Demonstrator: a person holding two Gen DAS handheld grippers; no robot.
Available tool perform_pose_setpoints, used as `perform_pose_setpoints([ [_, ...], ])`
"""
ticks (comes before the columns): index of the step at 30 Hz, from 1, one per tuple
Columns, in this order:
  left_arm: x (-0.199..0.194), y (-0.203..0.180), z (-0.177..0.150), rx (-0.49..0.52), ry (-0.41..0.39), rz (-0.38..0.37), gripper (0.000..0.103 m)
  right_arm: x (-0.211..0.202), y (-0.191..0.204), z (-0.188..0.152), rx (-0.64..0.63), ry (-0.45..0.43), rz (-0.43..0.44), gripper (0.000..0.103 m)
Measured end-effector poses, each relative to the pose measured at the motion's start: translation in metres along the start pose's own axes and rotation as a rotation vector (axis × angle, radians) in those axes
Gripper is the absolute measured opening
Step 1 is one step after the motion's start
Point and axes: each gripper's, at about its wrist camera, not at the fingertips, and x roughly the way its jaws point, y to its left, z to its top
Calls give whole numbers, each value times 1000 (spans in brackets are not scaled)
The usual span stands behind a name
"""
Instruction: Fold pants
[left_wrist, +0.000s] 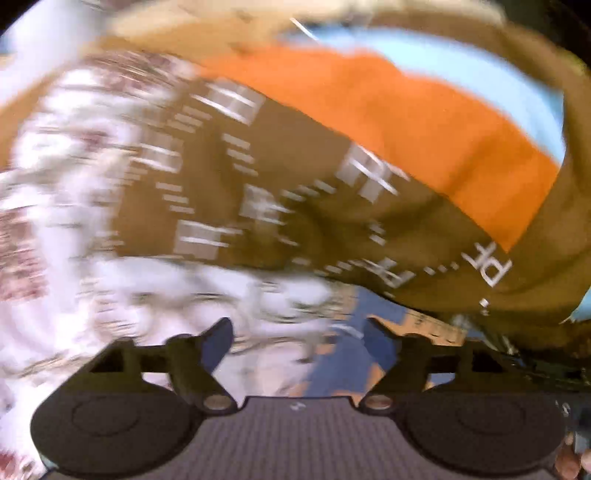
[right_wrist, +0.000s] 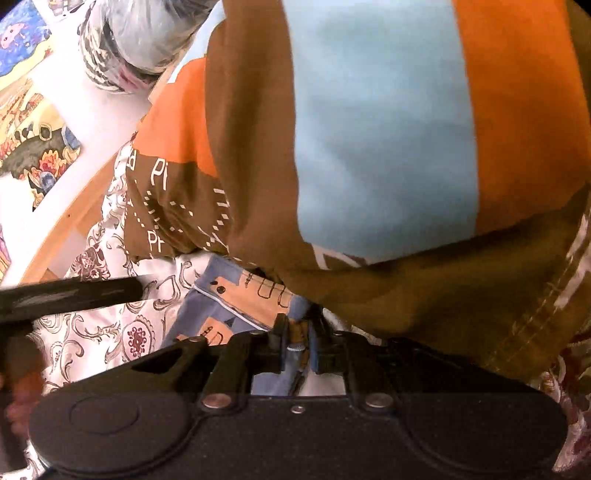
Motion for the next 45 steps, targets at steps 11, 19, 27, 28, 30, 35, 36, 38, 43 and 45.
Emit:
perform_pose_setpoints([
  [11, -209, 131, -194, -528, -115, 276, 103, 5, 17, -6, -110, -9, 13, 47],
  [19, -275, 178, -329, -541, 56, 349, 85, 8, 36, -17, -312, -34, -66, 57],
  [27, -288, 169, -312, -489, 103, 369, 93, 8, 37, -18, -304, -45, -66, 67],
  [28, -295, 168, -303, -520, 83, 359, 101, 7, 37, -18, -285, -45, -54, 69],
  [30, -300, 159, -286, -525, 7, 334, 103, 5, 35, -16, -247, -44, -31, 75],
  [35, -272, 133, -208, -413, -64, 219, 103, 1, 27, -12, -173, -42, 21, 80],
  [36, -258, 124, -192, -391, -76, 194, 103, 0, 25, -11, -156, -42, 32, 82],
  [38, -223, 109, -158, -362, -90, 115, 103, -2, 20, -10, -124, -40, 56, 84],
  [43, -116, 71, -70, -343, -73, -92, 103, -5, 15, -10, -76, -34, 106, 94],
  [45, -76, 62, -40, -356, -49, -137, 103, -6, 13, -10, -61, -35, 118, 97],
])
